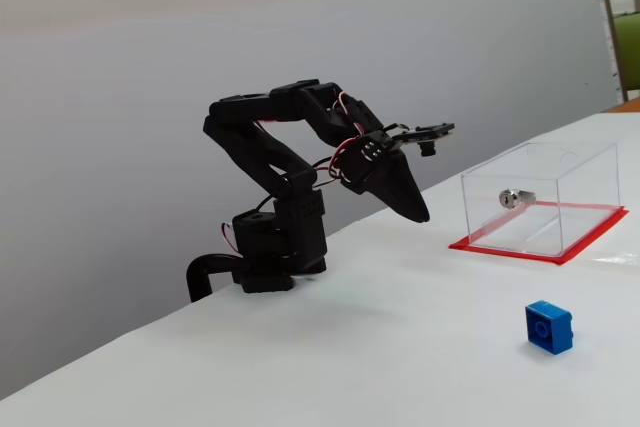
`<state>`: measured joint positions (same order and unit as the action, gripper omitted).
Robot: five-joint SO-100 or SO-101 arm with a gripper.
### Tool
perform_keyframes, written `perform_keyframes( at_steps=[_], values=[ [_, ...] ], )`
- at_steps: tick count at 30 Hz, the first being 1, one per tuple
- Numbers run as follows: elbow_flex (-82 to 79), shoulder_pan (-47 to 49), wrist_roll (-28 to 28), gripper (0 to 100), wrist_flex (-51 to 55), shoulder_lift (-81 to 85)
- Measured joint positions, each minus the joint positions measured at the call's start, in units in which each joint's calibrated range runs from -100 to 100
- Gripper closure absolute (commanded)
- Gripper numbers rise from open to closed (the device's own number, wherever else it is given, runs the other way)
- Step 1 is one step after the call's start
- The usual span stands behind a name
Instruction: Pick the blue lego brick and place it into the transparent box
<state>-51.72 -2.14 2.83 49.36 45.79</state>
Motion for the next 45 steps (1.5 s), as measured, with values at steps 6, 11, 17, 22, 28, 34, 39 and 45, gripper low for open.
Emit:
perform_keyframes(
  at_steps=[6, 11, 17, 22, 28, 34, 39, 45],
  values=[
    [16.1, 0.0, 0.0, 98, 0.1, -14.2],
    [25.3, -0.4, 0.0, 98, 0.1, -22.6],
    [31.9, -3.7, 0.0, 98, 0.1, -27.5],
    [33.0, -8.7, -3.4, 98, 0.1, -27.9],
    [33.0, -14.3, -8.4, 98, -0.5, -29.2],
    [33.0, -15.3, -10.4, 98, -2.7, -33.2],
    [33.0, -13.6, -10.6, 98, -6.2, -37.3],
    [33.4, -10.8, -10.7, 85, -10.7, -41.8]
  ],
)
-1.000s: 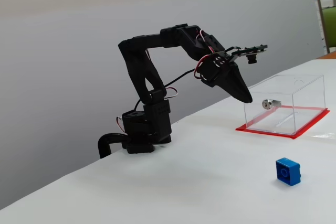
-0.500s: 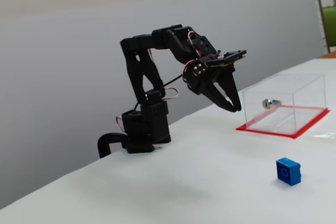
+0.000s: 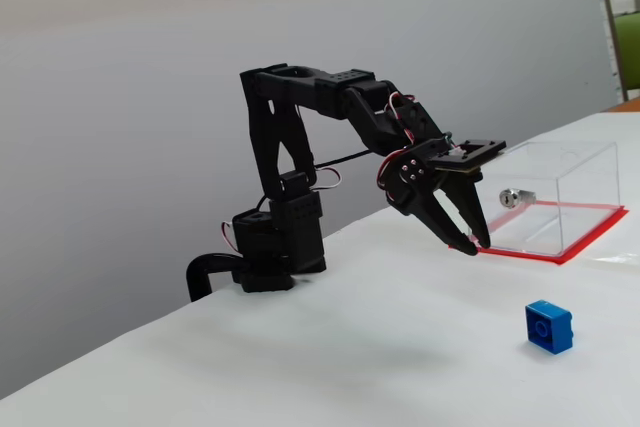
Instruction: Pick the blue lego brick and place it into the transparent box
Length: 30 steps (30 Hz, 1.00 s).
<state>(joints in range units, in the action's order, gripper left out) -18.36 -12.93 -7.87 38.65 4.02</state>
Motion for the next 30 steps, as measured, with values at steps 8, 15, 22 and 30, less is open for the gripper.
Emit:
perform_keyframes(
  at_steps=[8, 15, 22, 30],
  values=[
    [7.1, 1.8, 0.0, 78, -1.3, -7.1],
    [13.9, 2.9, 0.0, 71, -1.3, -12.7],
    [19.2, 3.7, 0.0, 71, -1.3, -18.1],
    [25.2, 5.7, 0.0, 71, -1.3, -25.1]
  ],
)
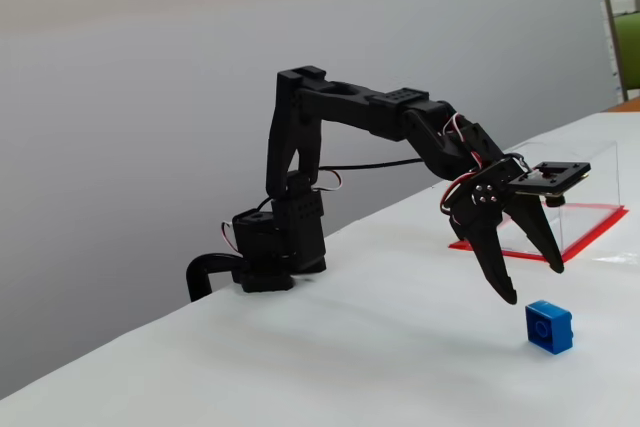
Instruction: Pick the blue lego brick and place it into the transparent box
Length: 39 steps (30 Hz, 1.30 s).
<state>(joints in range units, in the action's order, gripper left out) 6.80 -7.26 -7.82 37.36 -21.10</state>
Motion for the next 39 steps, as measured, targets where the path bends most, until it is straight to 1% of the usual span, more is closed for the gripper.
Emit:
perform_keyframes(
  at_steps=[7, 14, 25, 28, 32, 35, 39],
  values=[
    [2.6, 0.2, -1.3, 71, 0.0, -3.9],
    [2.6, 0.2, -1.4, 72, 0.0, -6.0],
    [7.9, 0.7, -1.4, 72, 0.0, -11.8],
    [7.9, 0.9, -1.4, 78, 0.0, -12.9],
    [7.9, 1.6, -1.4, 90, 0.0, -13.5],
    [8.1, 2.0, -1.4, 98, 0.0, -13.5],
    [8.2, 2.2, -1.4, 98, 0.0, -13.5]
  ],
)
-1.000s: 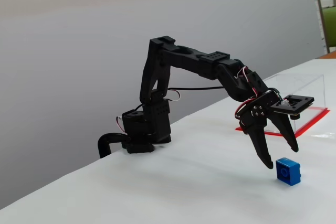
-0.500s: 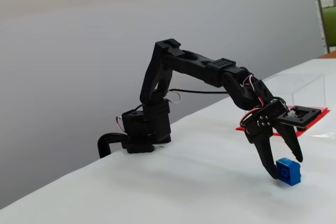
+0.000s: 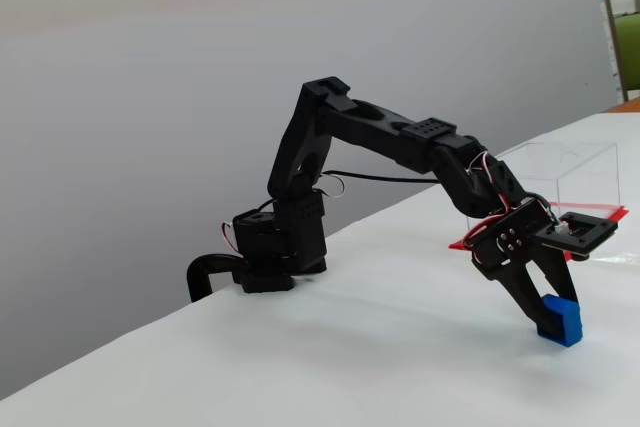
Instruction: Pick the blue lego brick and place it into the transparent box
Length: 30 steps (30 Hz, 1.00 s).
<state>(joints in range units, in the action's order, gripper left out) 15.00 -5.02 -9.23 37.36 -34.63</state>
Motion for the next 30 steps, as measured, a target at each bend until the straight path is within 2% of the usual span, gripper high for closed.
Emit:
perform_keyframes(
  at_steps=[13, 17, 30],
  values=[
    [0.0, 0.7, 0.0, 98, 0.0, 0.0],
    [0.1, 0.9, 1.6, 98, 0.1, 3.0],
    [0.2, 2.5, 5.6, 98, 11.1, 15.1]
  ],
)
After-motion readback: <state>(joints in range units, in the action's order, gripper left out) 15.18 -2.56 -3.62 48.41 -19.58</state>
